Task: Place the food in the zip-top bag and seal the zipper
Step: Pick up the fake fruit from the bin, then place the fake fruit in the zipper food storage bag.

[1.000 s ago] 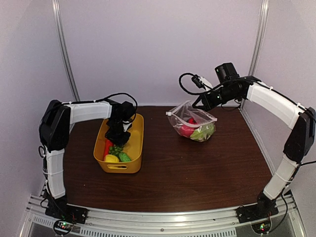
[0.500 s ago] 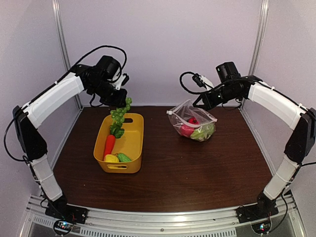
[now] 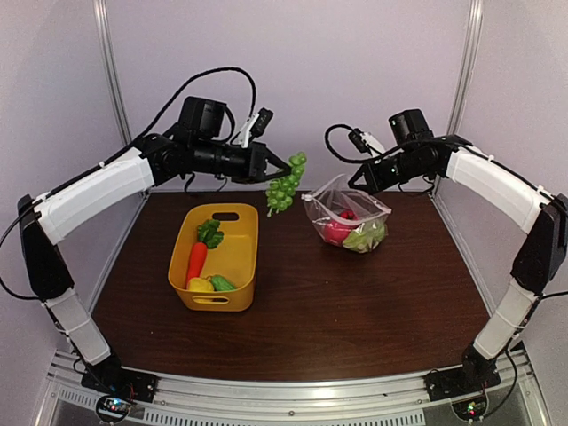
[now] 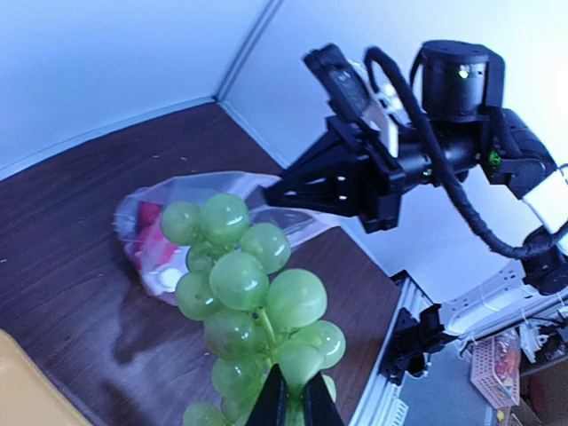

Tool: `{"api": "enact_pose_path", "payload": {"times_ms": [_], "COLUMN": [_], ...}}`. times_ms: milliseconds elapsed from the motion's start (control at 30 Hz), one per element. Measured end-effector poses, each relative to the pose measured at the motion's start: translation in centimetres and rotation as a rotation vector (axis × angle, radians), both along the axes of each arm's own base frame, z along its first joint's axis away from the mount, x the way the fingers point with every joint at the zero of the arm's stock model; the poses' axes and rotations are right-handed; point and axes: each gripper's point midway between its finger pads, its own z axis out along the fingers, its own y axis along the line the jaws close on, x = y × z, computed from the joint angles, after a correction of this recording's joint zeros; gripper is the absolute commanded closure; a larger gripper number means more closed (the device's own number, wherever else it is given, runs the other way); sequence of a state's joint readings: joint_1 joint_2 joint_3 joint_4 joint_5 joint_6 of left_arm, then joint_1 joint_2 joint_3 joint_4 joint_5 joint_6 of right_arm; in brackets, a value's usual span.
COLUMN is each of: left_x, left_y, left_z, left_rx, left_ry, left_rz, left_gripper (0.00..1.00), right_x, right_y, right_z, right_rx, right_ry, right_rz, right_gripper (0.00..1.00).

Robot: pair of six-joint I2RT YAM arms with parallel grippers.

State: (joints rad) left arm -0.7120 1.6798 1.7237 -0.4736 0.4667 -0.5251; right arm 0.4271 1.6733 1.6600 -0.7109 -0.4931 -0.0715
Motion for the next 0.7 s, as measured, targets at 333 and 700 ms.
{"api": "enact_pose_path", "payload": {"times_ms": [333,700], "left_x": [-2.6,-0.2], "left_y": [-8.6,-11.8], "left_z": [-4.9,-8.3], "left_rx": [-0.083,-0.111], "left_ry": [0.142,0.276], "left_rz": [-0.192,-0.103], "left_gripper": [1.00,1.00], "right_x": [1.0,0.7], "right_y": [0.0,0.8], "right_z": [2.1,2.8], "right_rx": [0.053,0.123], "right_ry": [-0.022,0.008], "right_rz": [-0.065,-0.055], "right_gripper": [1.00,1.00]}}
